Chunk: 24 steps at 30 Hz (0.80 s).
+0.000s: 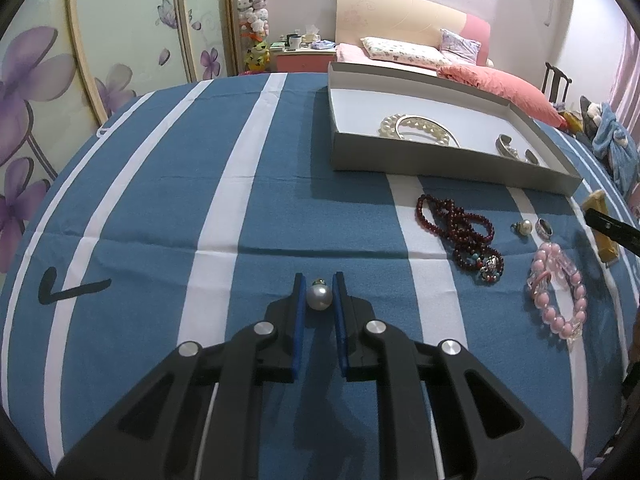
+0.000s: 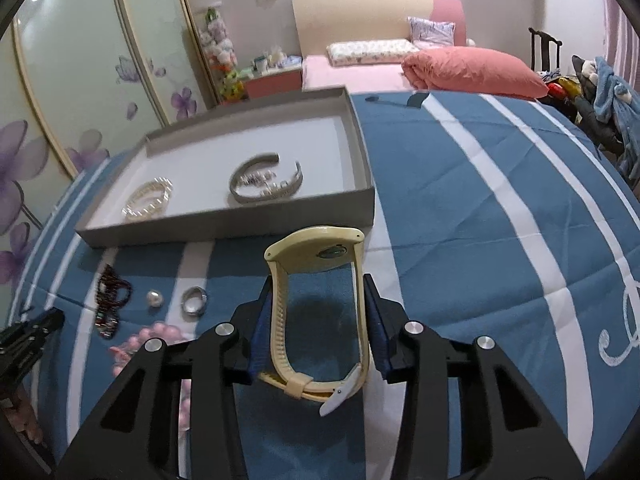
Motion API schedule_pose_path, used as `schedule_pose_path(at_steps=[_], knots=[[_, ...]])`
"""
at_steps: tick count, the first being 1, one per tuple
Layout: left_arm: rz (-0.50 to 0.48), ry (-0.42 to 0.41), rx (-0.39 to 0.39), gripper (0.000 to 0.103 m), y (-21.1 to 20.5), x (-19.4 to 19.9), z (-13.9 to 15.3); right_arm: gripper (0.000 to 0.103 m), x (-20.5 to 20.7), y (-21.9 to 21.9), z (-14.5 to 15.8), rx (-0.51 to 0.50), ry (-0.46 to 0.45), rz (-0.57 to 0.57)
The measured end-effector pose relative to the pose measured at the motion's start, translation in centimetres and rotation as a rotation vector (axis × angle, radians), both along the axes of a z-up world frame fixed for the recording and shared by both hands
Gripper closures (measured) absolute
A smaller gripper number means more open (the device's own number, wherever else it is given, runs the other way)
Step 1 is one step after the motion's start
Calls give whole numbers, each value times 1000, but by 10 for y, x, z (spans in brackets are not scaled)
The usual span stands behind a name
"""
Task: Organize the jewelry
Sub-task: 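Carry the pearl earring into the tray with the left tool while the right tool carries the watch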
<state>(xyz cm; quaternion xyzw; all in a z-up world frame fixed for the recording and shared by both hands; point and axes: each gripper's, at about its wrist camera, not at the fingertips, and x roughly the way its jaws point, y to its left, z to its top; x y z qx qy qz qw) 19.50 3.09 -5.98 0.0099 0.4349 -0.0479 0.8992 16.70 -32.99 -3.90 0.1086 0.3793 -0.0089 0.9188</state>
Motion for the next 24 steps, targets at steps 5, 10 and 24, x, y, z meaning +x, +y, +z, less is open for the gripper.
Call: schedule_pose_path(at_steps=[5, 10, 24], knots=[[19, -63, -32, 89, 4, -7, 16, 61, -20, 4, 23, 21, -119, -12], [29, -175, -38, 89, -1, -16, 42, 61, -31, 15, 40, 13, -222, -5], [-18, -506, 53, 89, -45, -51, 84, 61, -58, 45, 62, -87, -500, 47]])
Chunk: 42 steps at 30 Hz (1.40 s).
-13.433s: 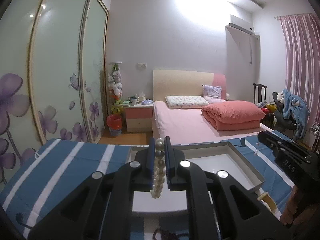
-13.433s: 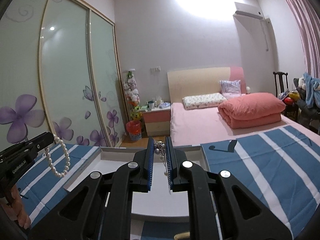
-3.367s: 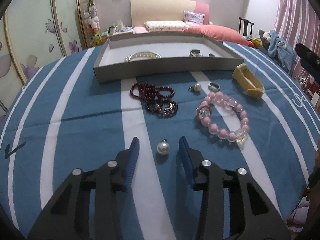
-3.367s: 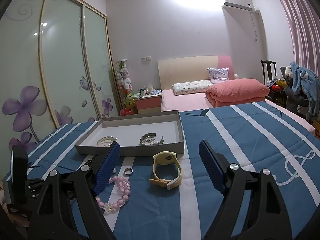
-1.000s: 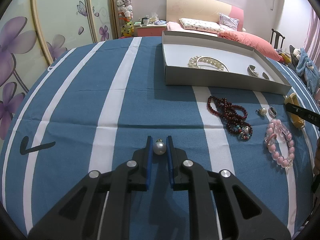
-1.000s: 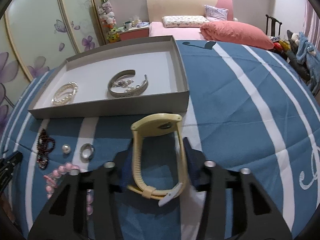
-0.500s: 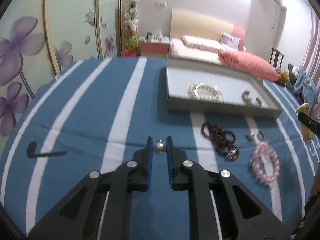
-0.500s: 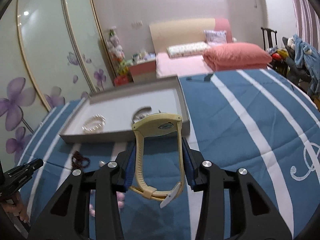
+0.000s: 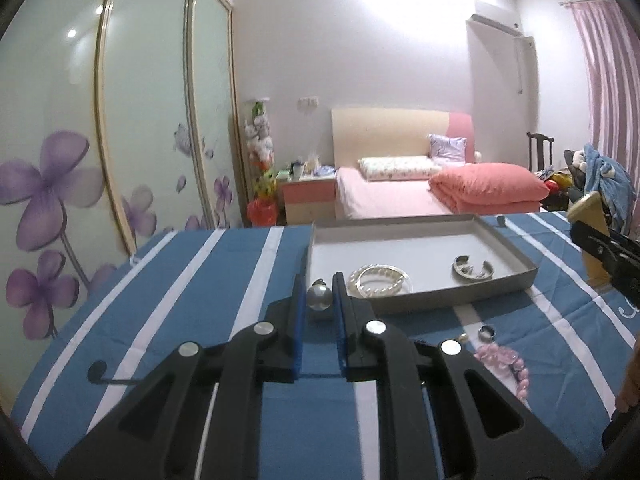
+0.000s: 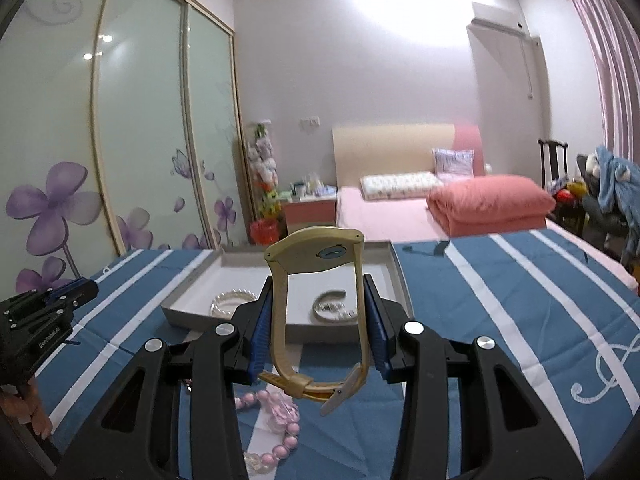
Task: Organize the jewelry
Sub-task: 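Carry the pearl earring into the tray with the left tool while the right tool carries the watch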
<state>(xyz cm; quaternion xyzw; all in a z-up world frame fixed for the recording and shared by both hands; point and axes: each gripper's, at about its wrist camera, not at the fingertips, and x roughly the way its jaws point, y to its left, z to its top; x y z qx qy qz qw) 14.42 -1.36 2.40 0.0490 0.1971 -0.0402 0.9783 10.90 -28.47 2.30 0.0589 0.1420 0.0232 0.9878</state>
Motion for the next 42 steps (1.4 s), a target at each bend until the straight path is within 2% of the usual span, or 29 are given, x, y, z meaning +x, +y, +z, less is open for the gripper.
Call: schedule_pose_path(at_steps=[10, 24, 29, 36, 42], knots=[[-24, -101, 16, 89, -23, -5, 4, 61, -10, 2, -2, -21, -104, -35], [-25, -122, 15, 89, -31, 3, 8, 60, -4, 4, 4, -45, -125, -32], [-33, -120, 1, 89, -33, 21, 13, 60, 10, 2, 11, -56, -151, -43], [-19, -125, -30, 89, -38, 65, 14, 60, 42, -5, 10, -48, -154, -59], [-29, -47, -68, 89, -45, 114, 1, 60, 76, -3, -2, -60, -106, -45]])
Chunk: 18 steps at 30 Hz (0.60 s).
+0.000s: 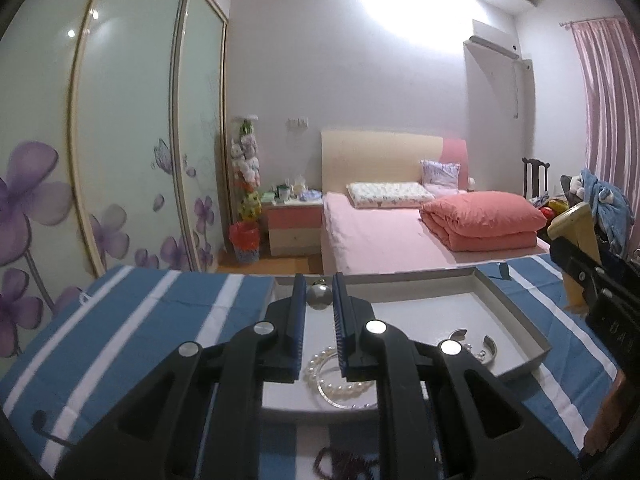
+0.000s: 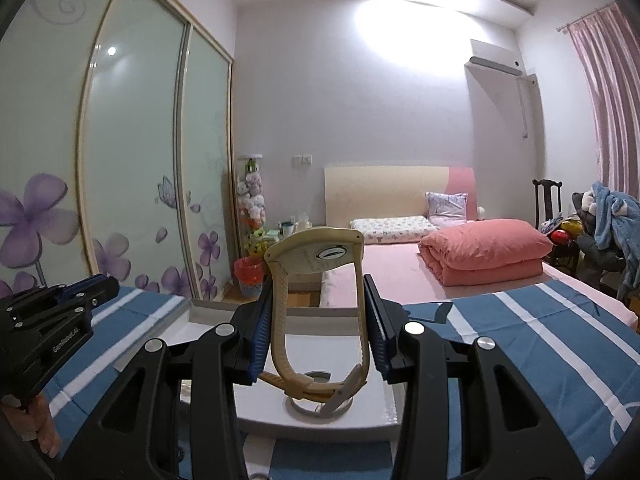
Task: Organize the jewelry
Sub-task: 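Carry the pearl earring into the tray with the left tool while the right tool carries the watch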
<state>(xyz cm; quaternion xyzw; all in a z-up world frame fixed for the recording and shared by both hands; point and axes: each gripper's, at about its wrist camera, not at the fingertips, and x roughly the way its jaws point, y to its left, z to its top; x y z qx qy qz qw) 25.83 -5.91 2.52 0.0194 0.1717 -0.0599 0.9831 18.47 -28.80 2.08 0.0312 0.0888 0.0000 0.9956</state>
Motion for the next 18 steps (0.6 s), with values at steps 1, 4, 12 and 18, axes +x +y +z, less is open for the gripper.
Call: schedule_pose_path(at_steps=[1, 4, 12, 18], knots=[[-1, 11, -1, 89, -1, 7, -3, 60, 5, 1, -3, -3, 12, 4], [-10, 50, -6, 89, -5, 25, -12, 60, 22, 2, -11, -8, 61, 19], [-52, 167, -29, 89, -16, 65, -35, 60, 55, 3, -29, -2, 228, 49], [-54, 219, -48, 87, -14, 78, -51, 57, 66, 2, -38, 32, 294, 68]])
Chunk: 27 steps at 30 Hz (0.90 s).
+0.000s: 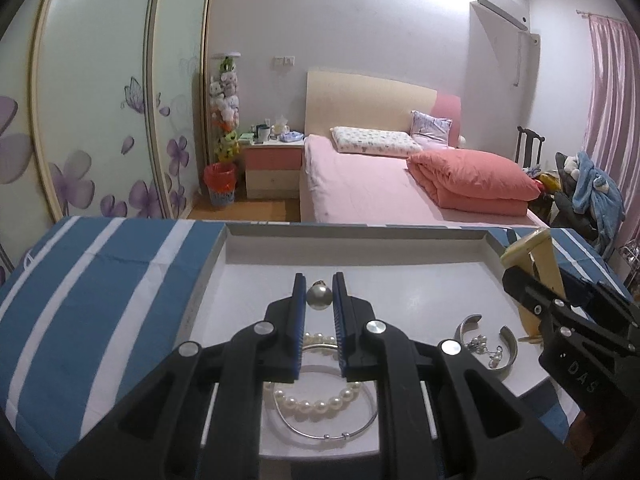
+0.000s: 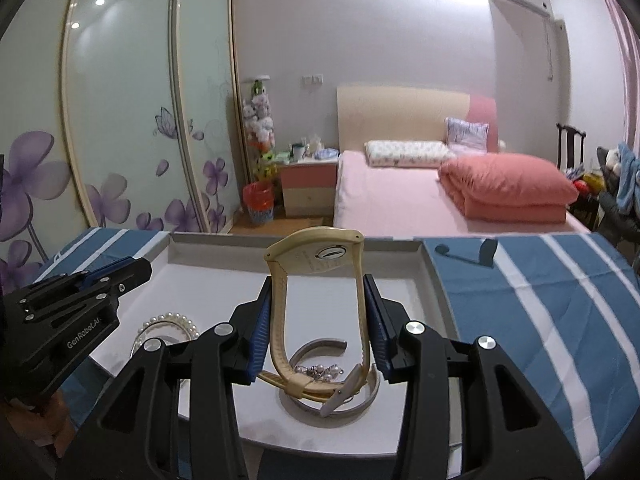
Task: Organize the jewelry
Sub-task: 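Carry the pearl earring into the tray with the left tool while the right tool carries the watch, then open the left tool over the tray while the right tool releases the watch, then withdraw both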
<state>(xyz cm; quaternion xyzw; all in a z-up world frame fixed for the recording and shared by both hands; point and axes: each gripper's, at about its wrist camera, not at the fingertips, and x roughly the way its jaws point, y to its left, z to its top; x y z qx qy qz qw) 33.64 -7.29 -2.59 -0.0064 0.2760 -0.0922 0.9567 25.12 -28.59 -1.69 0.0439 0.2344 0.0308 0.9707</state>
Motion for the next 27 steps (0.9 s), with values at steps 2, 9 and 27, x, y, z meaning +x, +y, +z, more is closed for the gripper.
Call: schedule_pose_path(at_steps=[2, 9, 27], knots=[[-2, 16, -6, 84, 0, 3, -4, 56, 0, 0, 0, 6, 6, 8], [-5, 14, -29, 67, 3, 3, -5, 53, -4, 0, 7, 18, -28, 22], [26, -56, -111, 56, 55, -51, 33, 53, -63, -20, 39, 64, -106, -13]])
